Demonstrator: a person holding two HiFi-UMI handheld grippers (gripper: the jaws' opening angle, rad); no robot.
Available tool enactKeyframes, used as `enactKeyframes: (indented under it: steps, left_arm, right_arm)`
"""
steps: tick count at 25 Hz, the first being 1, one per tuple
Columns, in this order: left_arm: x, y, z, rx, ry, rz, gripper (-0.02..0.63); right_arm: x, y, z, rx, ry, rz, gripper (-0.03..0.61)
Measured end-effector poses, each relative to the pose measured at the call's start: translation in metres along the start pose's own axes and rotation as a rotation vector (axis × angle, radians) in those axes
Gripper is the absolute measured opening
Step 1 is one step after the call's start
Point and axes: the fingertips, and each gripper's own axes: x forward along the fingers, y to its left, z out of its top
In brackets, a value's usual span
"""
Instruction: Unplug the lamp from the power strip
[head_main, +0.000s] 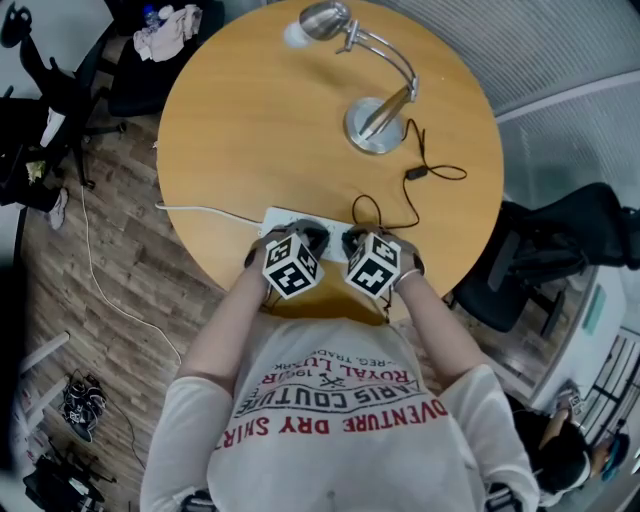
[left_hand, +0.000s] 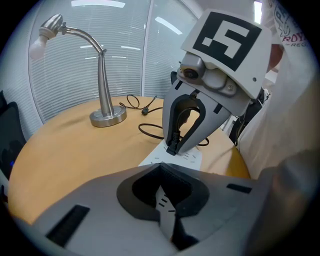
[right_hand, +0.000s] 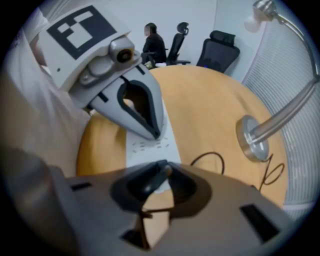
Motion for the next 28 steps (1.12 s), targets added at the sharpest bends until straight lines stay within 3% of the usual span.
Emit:
enactKeyframes:
  steps: [17, 28]
  left_arm:
    - [0.0, 0.001, 0.0, -0.008, -0.008, 0.009, 0.028]
    - [0.002, -0.003, 0.0, 0.002, 0.005, 0.001, 0.028]
  right_arm:
    - [-0.009, 0.001, 0.0, -0.107, 0.017, -0.014, 0.071]
    - [-0.01, 0.008, -0.005, -0.062, 0.05, -0.023, 0.071]
